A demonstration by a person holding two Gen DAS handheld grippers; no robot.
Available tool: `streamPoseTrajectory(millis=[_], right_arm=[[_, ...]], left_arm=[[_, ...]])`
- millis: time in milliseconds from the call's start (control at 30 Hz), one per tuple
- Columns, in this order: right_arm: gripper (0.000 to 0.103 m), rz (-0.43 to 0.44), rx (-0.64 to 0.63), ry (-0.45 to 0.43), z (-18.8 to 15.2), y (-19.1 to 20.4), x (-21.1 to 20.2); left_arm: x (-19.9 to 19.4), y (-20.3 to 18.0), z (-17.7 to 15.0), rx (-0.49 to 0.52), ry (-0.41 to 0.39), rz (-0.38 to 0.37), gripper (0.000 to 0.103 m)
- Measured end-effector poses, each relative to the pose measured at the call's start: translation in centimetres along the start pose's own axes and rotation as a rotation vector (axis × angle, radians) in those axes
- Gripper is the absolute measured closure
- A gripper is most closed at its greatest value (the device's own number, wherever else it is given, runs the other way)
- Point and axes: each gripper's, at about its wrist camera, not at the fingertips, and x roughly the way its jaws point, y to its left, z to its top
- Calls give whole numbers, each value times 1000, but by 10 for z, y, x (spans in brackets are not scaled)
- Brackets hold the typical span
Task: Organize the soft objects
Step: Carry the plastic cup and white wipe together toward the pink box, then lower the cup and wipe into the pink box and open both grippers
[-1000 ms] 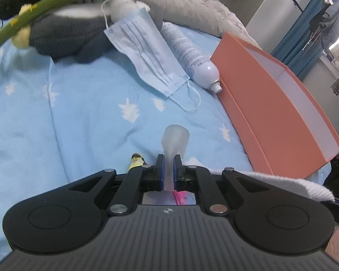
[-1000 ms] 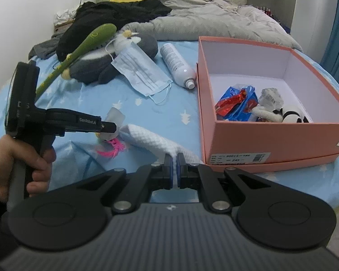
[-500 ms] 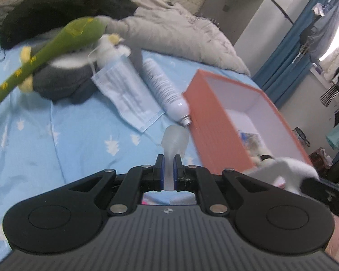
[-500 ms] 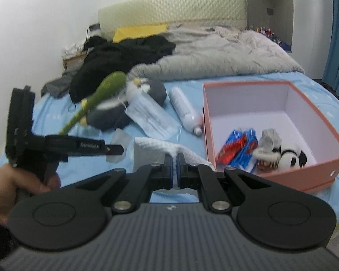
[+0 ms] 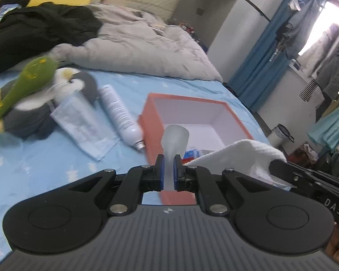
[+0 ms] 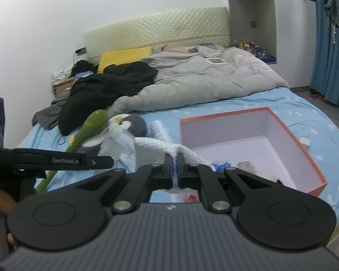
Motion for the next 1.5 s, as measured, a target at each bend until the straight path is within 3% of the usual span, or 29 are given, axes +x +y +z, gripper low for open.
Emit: streamPoseTrajectory(millis=[367, 633, 867, 1033, 1133, 1200, 1233, 1500], right_arm=[[96, -87, 95, 75, 10, -75, 38], [95, -130, 165, 177, -4, -126, 87], [94, -153, 195, 246, -16, -156, 128], [93, -162, 214, 276, -19, -168, 145], [86, -165, 226, 291, -20, -170, 148], [54, -173, 231, 289, -20, -170, 146], [50, -170, 238, 281, -20, -171, 143], [51, -169, 224, 233, -13, -159, 115]], left_arm=[[86, -57, 21, 59, 107, -56, 93], [168, -73, 22, 84, 222, -58, 93], [216, -74, 21, 97, 284, -50, 93], [227, -75, 19, 99, 305, -43, 92], [228, -76, 17, 111, 311, -47, 81], [224, -77, 18, 105, 299, -52, 67], [220, -77, 18, 104, 287, -56, 63], [176, -78, 21, 112, 217, -57, 63]])
